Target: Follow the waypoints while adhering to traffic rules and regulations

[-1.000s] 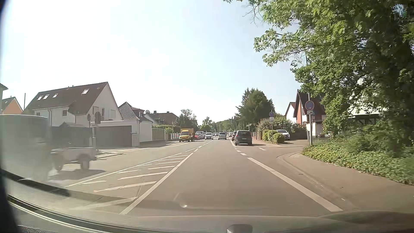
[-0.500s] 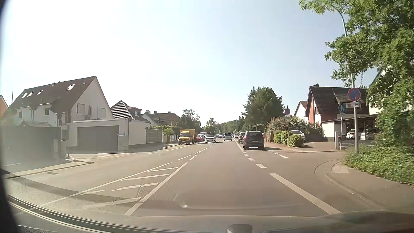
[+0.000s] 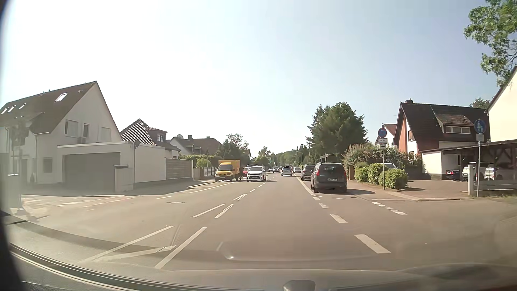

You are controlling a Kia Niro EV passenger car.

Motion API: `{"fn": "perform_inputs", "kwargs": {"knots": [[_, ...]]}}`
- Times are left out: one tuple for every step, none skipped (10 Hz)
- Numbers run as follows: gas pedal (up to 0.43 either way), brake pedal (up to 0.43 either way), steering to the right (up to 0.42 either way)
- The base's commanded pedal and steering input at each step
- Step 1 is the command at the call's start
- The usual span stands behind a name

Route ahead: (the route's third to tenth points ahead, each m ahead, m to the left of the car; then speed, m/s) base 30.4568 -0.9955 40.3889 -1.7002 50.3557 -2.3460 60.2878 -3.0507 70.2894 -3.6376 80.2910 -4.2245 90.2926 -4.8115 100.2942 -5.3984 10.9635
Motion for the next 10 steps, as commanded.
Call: {"fn": "perform_inputs", "kwargs": {"knots": [[0.039, 0.030, 0.003], [0.039, 0.030, 0.003], [0.039, 0.030, 0.003], [0.039, 0.030, 0.003], [0.039, 0.030, 0.003], [0.039, 0.024, 0.003], [0.039, 0.024, 0.003], [0.039, 0.030, 0.004], [0.039, 0.030, 0.004], [0.039, 0.030, 0.006]]}}
